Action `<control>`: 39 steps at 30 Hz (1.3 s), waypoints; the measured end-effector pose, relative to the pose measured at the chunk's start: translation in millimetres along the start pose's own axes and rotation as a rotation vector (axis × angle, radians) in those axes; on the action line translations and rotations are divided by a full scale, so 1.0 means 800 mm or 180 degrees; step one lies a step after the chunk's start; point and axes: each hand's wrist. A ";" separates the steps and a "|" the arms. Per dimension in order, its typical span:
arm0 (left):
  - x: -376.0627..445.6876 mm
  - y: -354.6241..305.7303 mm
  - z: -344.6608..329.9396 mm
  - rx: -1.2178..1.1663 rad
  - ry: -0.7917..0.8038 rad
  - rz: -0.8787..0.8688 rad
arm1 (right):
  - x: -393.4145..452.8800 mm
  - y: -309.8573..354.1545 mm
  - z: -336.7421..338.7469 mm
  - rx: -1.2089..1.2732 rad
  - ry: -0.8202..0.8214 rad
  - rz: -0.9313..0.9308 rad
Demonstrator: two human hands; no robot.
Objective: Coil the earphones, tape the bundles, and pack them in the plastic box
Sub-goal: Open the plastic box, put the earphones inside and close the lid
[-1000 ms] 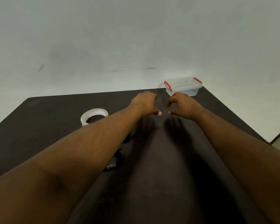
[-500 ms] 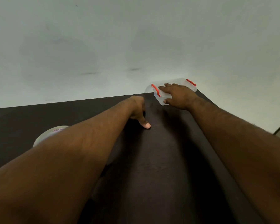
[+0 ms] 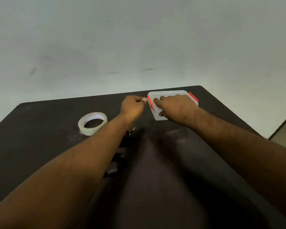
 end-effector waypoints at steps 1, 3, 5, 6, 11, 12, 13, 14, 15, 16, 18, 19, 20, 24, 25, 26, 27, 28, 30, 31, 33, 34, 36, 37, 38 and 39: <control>-0.036 -0.005 0.014 -0.0534 0.0072 0.0262 | -0.027 0.027 0.014 -0.0015 0.0041 0.0055; -0.110 -0.011 0.041 -0.0939 0.0263 0.0548 | -0.082 0.079 0.040 -0.0036 0.0191 0.0120; -0.175 -0.007 0.063 -0.1165 0.0271 0.0547 | -0.131 0.123 0.065 0.0102 0.0277 0.0133; -0.204 0.001 0.074 -0.1300 0.0211 0.0545 | -0.156 0.143 0.077 0.0242 0.0338 0.0155; -0.303 0.043 0.118 -0.1545 0.0016 0.0627 | -0.225 0.195 0.108 0.0951 0.0270 0.0655; -0.314 0.049 0.125 -0.1567 -0.0052 0.0647 | -0.229 0.194 0.109 0.1138 0.0209 0.0655; -0.324 0.052 0.132 -0.1557 -0.0106 0.0660 | -0.229 0.190 0.106 0.1274 0.0142 0.0614; -0.331 0.056 0.138 -0.1552 -0.0141 0.0671 | -0.227 0.184 0.099 0.1364 0.0070 0.0573; -0.337 0.060 0.142 -0.1553 -0.0152 0.0684 | -0.224 0.177 0.087 0.1462 0.0051 0.0555; -0.341 0.063 0.146 -0.1580 -0.0144 0.0688 | -0.221 0.172 0.074 0.1691 0.0082 0.0563; -0.346 0.069 0.151 -0.1638 -0.0083 0.0659 | -0.220 0.163 0.047 0.2505 0.0154 0.0558; -0.347 0.070 0.151 -0.1659 -0.0055 0.0632 | -0.220 0.159 0.037 0.2850 0.0143 0.0547; -0.346 0.072 0.151 -0.1683 -0.0048 0.0606 | -0.220 0.155 0.029 0.3040 0.0110 0.0543; -0.343 0.079 0.154 -0.1787 -0.0040 0.0685 | -0.218 0.145 0.006 0.3218 -0.0020 0.0611; -0.342 0.081 0.158 -0.1782 0.0027 0.0732 | -0.220 0.144 0.001 0.3291 -0.0023 0.0649; -0.341 0.084 0.162 -0.1762 0.0111 0.0774 | -0.223 0.143 -0.003 0.3387 0.0005 0.0670; -0.341 0.086 0.166 -0.1724 0.0210 0.0797 | -0.227 0.142 -0.007 0.3482 0.0040 0.0664; -0.341 0.088 0.169 -0.1655 0.0312 0.0790 | -0.231 0.140 -0.012 0.3523 0.0062 0.0649; -0.341 0.089 0.171 -0.1335 0.0424 0.0712 | -0.240 0.134 -0.020 0.3395 0.0011 0.0700; -0.341 0.089 0.171 -0.1051 0.0371 0.0611 | -0.243 0.131 -0.024 0.3272 -0.0026 0.0761; -0.341 0.087 0.173 -0.0401 0.0174 0.0297 | -0.245 0.128 -0.030 0.3080 -0.0108 0.0882; -0.341 0.086 0.174 -0.0152 0.0147 0.0154 | -0.244 0.128 -0.030 0.3058 -0.0144 0.0903; -0.344 0.082 0.174 0.0007 0.0286 -0.0051 | -0.242 0.128 -0.028 0.3110 -0.0284 0.0889; -0.344 0.080 0.174 -0.0024 0.0343 -0.0124 | -0.240 0.128 -0.026 0.3168 -0.0395 0.0870; -0.344 0.078 0.174 -0.0059 0.0364 -0.0187 | -0.238 0.128 -0.024 0.3247 -0.0506 0.0850; -0.343 0.076 0.177 -0.0031 0.0350 -0.0240 | -0.236 0.127 -0.022 0.3329 -0.0607 0.0836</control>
Point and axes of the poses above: each hand's wrist, its own x-axis towards the middle knuckle, its own z-axis out of the back of the hand, y = z × x, and after that the axes turned 4 degrees about -x, right-handed
